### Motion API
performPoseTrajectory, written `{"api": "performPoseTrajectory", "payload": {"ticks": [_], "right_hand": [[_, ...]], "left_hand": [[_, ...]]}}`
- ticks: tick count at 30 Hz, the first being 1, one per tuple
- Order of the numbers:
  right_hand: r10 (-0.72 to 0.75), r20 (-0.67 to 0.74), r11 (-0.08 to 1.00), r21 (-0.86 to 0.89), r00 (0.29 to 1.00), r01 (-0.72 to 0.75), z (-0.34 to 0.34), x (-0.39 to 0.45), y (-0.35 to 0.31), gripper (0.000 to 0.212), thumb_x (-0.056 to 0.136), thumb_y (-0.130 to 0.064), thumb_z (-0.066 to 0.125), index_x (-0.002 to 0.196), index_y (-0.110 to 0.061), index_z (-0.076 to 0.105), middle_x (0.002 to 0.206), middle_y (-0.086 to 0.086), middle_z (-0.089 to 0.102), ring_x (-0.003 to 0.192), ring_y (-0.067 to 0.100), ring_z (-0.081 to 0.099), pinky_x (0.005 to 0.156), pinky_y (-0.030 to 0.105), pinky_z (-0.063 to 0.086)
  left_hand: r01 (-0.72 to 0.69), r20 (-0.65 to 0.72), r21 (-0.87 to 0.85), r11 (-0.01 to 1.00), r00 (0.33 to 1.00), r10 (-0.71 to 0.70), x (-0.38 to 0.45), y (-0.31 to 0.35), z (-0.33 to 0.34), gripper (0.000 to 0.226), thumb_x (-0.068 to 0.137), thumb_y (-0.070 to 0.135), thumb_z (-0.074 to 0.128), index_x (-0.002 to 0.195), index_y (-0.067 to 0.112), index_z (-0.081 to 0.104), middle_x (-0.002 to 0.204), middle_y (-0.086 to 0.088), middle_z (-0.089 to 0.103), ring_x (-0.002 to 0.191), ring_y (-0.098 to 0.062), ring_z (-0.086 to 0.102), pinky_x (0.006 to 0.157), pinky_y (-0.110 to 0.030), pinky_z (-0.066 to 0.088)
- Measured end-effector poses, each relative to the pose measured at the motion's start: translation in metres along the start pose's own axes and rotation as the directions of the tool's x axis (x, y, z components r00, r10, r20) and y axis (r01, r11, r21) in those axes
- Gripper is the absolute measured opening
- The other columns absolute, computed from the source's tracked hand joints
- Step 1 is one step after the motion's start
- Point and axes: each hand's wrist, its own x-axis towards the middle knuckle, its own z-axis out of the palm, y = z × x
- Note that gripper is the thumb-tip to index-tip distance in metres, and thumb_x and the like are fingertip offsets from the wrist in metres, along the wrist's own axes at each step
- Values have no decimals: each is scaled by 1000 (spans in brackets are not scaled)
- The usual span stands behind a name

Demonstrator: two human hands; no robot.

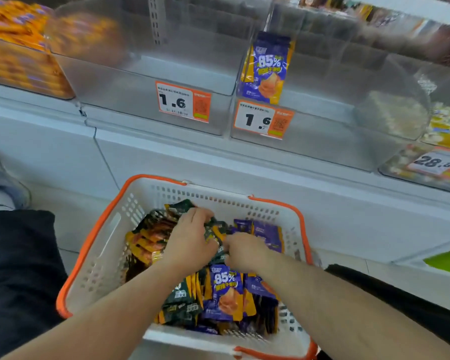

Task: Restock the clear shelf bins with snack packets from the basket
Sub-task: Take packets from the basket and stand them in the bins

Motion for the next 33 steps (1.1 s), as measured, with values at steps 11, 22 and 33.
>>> {"api": "performPoseTrajectory", "payload": {"ticks": [11,22,33], "right_hand": [[111,273,993,6,955,-118,50,2,9,81,90,-25,67,153,-11,18,131,12,54,109,31,59,76,37,53],[96,82,971,-227,992,-75,84,-20,-16,78,91,-27,63,149,0,19,141,20,39,118,33,54,87,42,49],[150,102,974,-185,983,-129,80,-19,-16,71,87,-22,68,144,-2,31,138,19,39,107,32,59,75,40,49]], "left_hand": [[111,59,-36,993,992,-109,-10,-12,15,52,85,15,62,135,17,47,125,3,49,115,-15,46,95,-29,43],[125,148,-43,991,982,-117,-17,-10,20,52,87,16,61,136,19,43,126,3,46,114,-12,44,92,-23,41],[191,183,-29,981,966,-183,-25,-19,21,47,85,15,62,129,21,47,112,8,45,103,-10,43,84,-23,39]]}}
